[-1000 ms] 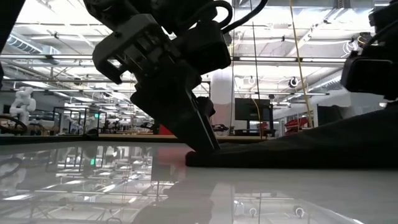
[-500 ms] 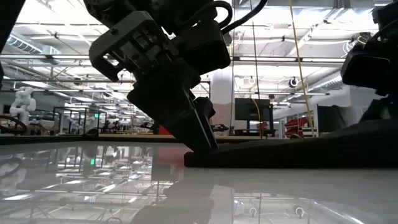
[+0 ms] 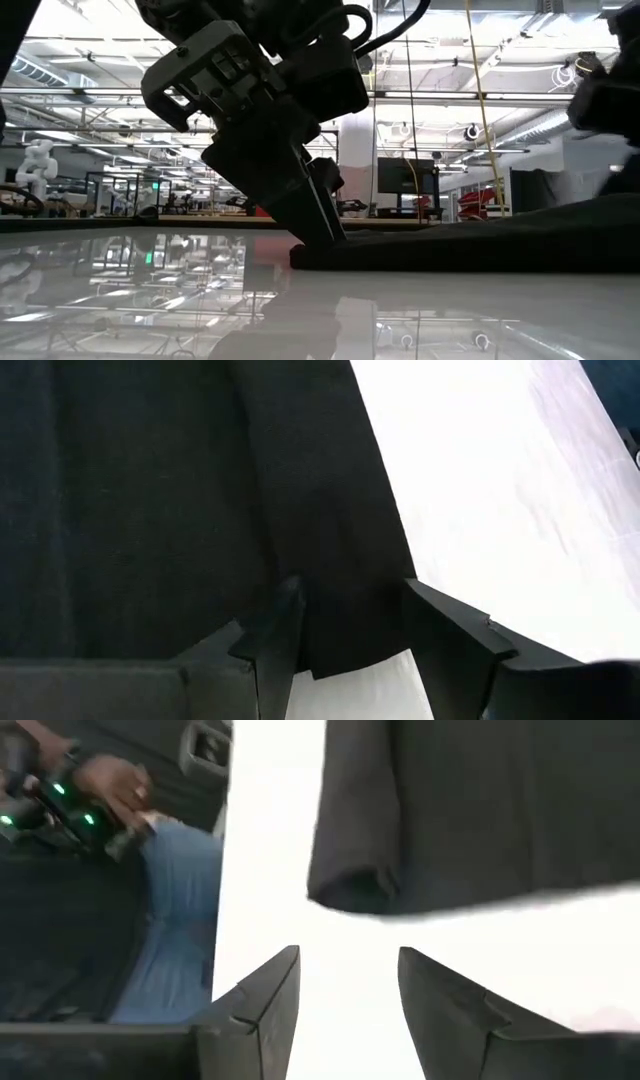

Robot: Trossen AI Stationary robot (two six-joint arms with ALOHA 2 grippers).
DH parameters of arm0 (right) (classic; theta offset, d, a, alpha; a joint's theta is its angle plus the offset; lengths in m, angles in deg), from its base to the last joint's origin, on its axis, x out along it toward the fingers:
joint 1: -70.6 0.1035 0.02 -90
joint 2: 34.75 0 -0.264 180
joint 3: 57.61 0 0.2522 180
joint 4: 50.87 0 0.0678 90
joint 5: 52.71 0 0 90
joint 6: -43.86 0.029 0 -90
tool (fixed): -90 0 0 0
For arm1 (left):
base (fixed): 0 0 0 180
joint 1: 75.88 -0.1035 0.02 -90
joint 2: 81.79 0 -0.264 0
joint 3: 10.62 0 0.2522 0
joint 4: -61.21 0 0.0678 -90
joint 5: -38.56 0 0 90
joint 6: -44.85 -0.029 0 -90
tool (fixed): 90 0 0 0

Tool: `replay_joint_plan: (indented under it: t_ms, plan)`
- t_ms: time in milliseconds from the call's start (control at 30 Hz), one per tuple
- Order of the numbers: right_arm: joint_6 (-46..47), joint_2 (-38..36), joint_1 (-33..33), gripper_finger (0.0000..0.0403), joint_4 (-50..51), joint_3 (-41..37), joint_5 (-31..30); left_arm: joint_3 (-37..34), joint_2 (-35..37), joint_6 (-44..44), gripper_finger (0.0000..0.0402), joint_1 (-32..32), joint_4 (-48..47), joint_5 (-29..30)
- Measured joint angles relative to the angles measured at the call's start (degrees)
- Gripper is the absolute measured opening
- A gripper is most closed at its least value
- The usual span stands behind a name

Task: Roll towel into tight, uniform cylinder
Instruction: Roll the black towel

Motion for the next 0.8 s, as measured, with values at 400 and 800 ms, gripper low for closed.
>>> replay_joint_plan:
  t_ms: [400, 800]
  plan:
    - [-10.15, -2.51, -5.86, 0.0117, 4.76, 1.49, -20.99, 0.0, 0.18, -0.02, 0.018, -1.49, -0.37, -1.26]
    - [-15.48, 6.9, -11.45, 0.0109, 3.98, 1.51, -16.93, -0.07, 1.73, -1.89, 0.018, -3.58, -0.84, -1.87]
